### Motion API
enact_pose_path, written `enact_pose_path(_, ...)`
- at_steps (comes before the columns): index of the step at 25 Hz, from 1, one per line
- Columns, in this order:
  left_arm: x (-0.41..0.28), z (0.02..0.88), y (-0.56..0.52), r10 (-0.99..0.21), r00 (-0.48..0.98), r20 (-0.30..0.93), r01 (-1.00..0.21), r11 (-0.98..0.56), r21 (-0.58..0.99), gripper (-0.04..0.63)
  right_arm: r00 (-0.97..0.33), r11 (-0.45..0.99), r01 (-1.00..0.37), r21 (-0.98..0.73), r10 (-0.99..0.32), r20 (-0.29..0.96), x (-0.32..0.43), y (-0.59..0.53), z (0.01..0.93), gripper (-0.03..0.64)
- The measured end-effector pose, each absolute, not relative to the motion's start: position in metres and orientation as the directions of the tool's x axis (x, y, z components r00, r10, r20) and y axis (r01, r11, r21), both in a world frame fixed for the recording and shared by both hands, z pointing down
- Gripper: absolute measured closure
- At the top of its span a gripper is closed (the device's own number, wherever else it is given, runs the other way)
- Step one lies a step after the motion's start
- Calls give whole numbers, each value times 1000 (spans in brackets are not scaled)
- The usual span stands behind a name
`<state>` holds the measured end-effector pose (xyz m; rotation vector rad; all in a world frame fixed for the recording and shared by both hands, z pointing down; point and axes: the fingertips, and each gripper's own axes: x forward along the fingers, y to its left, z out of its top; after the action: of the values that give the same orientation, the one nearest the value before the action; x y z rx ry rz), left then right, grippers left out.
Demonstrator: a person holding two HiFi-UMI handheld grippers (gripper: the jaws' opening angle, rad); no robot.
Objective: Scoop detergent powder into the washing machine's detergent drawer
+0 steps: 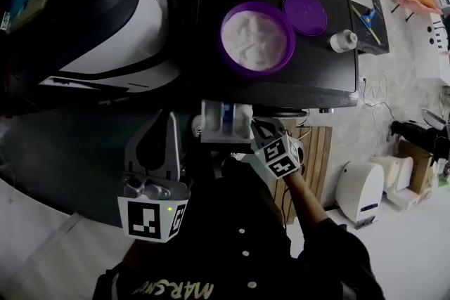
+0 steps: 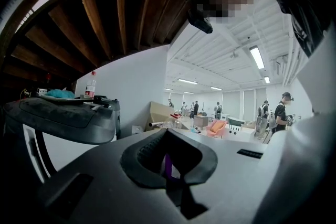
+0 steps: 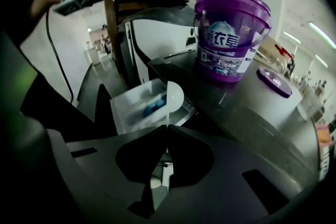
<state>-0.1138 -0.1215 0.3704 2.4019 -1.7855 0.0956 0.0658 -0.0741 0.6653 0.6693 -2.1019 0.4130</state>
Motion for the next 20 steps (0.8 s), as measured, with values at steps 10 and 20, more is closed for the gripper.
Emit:
enact_pose_path(10, -107, 337, -131, -950, 306, 60, -951, -302, 62, 581, -782, 639, -612, -466, -399, 478, 55, -101, 540, 583)
enact_pose_path(20, -102, 304, -140, -949, 315, -13, -949, -315, 19, 581, -735, 580, -626, -521, -663, 146, 96, -149, 394, 584)
